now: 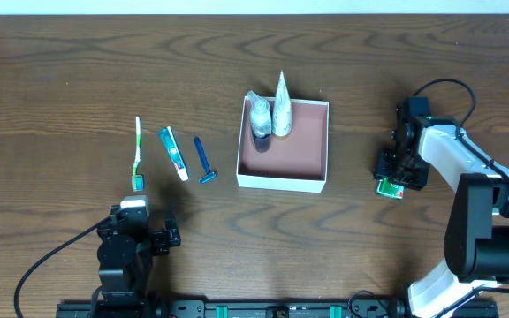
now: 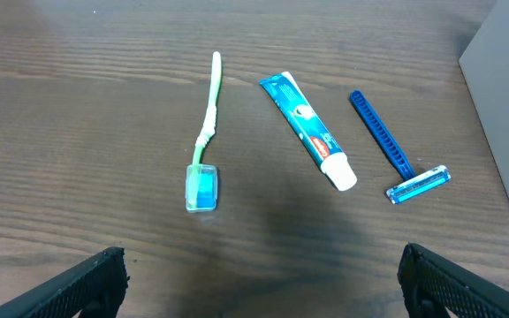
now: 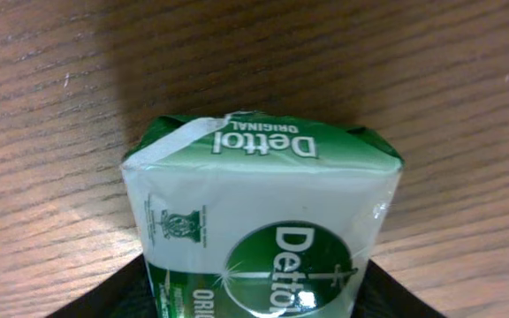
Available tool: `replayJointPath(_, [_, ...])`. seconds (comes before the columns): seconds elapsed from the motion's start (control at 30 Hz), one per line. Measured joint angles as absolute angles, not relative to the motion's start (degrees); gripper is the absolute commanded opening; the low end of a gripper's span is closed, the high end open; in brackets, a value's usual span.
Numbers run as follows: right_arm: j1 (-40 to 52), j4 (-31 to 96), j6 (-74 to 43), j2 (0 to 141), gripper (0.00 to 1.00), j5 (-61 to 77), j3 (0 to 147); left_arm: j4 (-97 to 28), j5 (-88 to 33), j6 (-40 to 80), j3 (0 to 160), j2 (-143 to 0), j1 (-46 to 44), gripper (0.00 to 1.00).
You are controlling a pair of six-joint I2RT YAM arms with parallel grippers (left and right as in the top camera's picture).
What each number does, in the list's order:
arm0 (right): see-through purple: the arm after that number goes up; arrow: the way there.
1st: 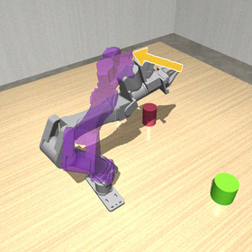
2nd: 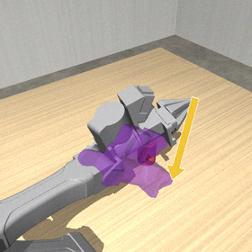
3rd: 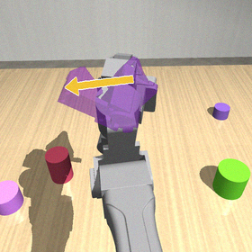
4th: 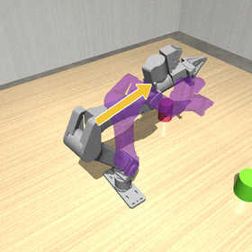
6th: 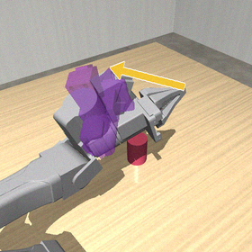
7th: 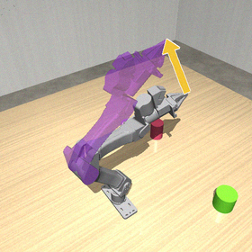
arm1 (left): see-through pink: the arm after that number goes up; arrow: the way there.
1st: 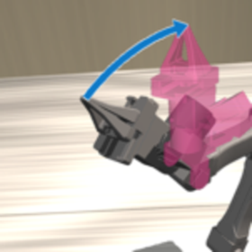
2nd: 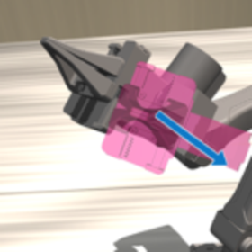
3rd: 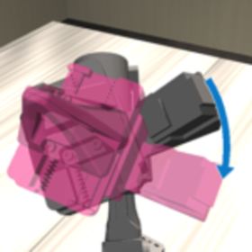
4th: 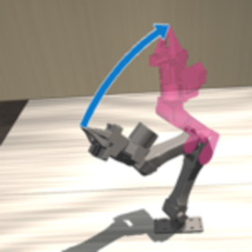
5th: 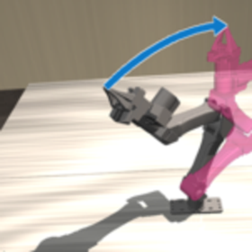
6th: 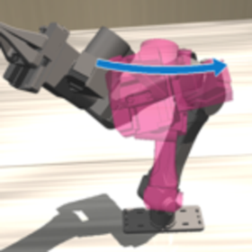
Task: Pack container
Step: 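Move the right gripper to the green Dettol soap box and grasp it, then lower the soap box into the box with the right gripper and release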
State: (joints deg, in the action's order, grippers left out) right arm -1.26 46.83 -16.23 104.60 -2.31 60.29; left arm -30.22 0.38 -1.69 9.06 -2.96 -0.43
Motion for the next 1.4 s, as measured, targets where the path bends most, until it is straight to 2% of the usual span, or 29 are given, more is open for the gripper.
replayJointPath(0.13, [-1.3,47.2,-16.1,104.4,0.39,-1.9,60.4,-30.2,0.4,-1.7,9.1,-3.0,-0.4,0.98])
replayJointPath(0.43, [1.8,53.4,-16.2,99.8,0.36,0.9,64.3,-30.2,0.4,-1.7,9.1,-3.0,-0.4,0.98])
replayJointPath(0.77, [18.2,58.8,-18.2,87.0,0.39,3.2,78.5,-30.2,0.4,-1.7,9.1,-2.9,-0.4,0.98])
replayJointPath(0.83, [21.7,57.8,-19.6,86.5,0.42,3.3,79.0,-30.2,0.4,-1.7,9.1,-3.0,-0.4,0.98])
replayJointPath(1.03, [29.1,53.2,-26.7,90.2,0.43,0.3,78.9,-30.2,0.4,-1.7,9.1,-3.0,-0.4,0.98])
replayJointPath(1.3, [30.0,47.8,-32.8,101.7,0.42,-1.2,78.5,-30.2,0.4,-1.7,9.1,-3.0,-0.4,0.98])
replayJointPath(1.33, [30.0,47.2,-33.3,103.0,0.43,-1.1,78.3,-30.2,0.4,-1.7,9.1,-3.0,-0.4,0.98])
replayJointPath(1.4, [30.0,46.5,-34.1,105.2,0.59,-1.2,78.1,-30.2,0.4,-1.7,9.1,-3.0,-0.4,0.98])
